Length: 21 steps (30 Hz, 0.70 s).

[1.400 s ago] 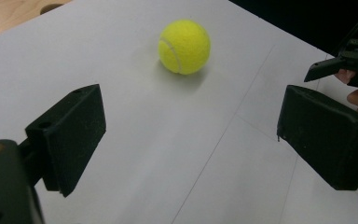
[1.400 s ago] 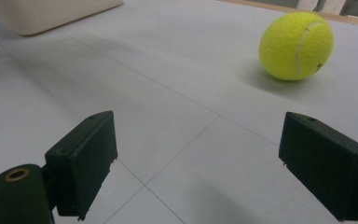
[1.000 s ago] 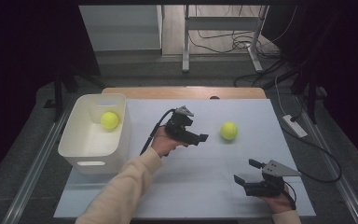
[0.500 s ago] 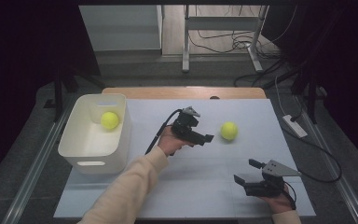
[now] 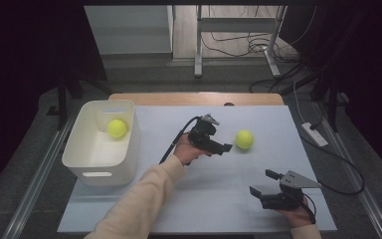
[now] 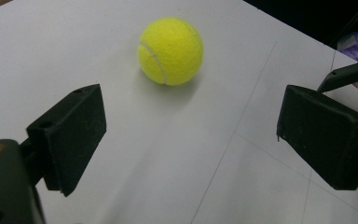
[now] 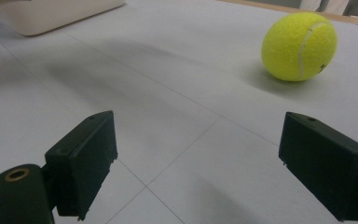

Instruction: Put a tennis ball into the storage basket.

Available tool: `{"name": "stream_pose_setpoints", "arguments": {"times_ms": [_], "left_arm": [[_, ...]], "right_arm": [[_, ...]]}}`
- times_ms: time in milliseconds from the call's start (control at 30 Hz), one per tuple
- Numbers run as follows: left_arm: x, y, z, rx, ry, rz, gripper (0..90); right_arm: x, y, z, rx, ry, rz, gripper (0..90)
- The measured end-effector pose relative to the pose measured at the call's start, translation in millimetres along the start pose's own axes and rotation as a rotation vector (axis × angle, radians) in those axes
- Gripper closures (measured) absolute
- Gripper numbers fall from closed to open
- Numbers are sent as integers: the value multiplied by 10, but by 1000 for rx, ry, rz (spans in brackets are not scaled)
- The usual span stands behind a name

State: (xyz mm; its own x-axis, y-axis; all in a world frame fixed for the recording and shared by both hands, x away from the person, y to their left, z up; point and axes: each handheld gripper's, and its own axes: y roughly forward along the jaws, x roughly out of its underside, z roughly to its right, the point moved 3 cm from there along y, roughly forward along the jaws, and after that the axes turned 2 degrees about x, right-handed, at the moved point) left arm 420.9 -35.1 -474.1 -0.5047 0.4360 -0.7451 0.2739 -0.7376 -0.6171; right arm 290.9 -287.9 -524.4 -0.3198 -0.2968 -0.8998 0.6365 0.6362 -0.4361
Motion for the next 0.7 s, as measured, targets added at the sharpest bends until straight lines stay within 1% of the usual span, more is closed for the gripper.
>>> {"name": "stream_pose_setpoints", "arguments": {"times_ms": [367,500,567,700], "left_arm": [[-13,106,-27,-2,-5,-11,91],[-31,143,-19,-4,2,-13,91],[-49,174,-14,-7,15,-20,90],[-68,222,-20,-3,16,-22,90]], "right_arm": [[-4,0,4,2,0,3,114],[-10,2,-1,1,2,5,114],[-13,8,-4,-1,2,4,114],[-13,16,-9,0,3,4,114]]}}
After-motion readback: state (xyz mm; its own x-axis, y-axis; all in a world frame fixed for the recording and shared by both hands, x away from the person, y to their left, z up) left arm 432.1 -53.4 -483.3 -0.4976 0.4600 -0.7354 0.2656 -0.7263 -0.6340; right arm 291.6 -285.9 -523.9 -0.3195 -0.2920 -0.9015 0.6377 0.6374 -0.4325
